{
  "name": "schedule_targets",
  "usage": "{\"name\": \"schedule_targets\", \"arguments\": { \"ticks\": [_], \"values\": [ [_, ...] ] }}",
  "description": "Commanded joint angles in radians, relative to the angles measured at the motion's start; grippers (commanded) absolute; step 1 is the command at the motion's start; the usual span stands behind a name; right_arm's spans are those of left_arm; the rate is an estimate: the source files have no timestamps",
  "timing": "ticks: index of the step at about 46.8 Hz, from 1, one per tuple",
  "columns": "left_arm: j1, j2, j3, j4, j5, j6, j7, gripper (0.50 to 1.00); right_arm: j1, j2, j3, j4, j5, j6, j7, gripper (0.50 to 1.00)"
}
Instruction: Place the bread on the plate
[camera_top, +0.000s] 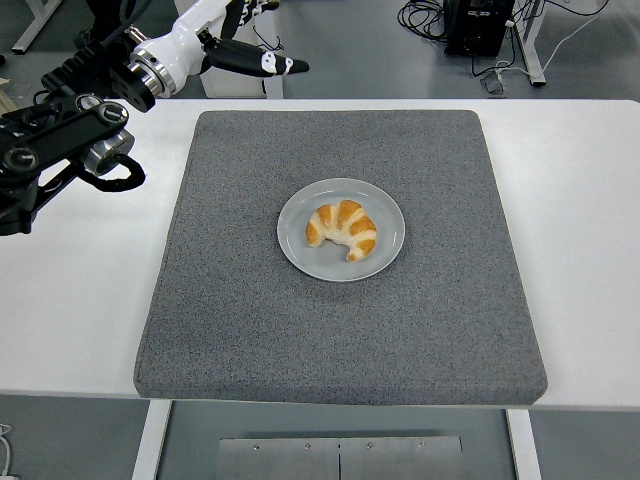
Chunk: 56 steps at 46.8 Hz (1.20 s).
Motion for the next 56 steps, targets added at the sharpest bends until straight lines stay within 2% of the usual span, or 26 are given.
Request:
{"name": "schedule_targets", "arguments": {
  "ticks": [1, 18, 34, 42, 56],
  "values": [
    [0.034, -0.008, -0.034, 0.029, -0.037, -0.003, 0.001, 0.978, 0.0, 0.0, 0.0, 0.0, 0.0, 0.0, 0.0, 1.0],
    [0.145, -0.086, -0.181, 0.152, -0.142, -0.019, 0.0, 0.978, 0.0, 0.0, 0.0, 0.0, 0.0, 0.0, 0.0, 1.0],
    [0.168, -0.172, -0.235, 0.339, -0.297, -0.131, 0.001, 0.977, 0.0, 0.0, 0.0, 0.0, 0.0, 0.0, 0.0, 1.0],
    [0.183, -0.2, -0.255, 0.405, -0.38, -0.221, -0.003, 0.977, 0.0, 0.0, 0.0, 0.0, 0.0, 0.0, 0.0, 1.0],
    [0.22, -0.198, -0.295, 0.443, -0.383, -0.257, -0.011, 0.977, 0.0, 0.0, 0.0, 0.0, 0.0, 0.0, 0.0, 1.0]
  ]
}}
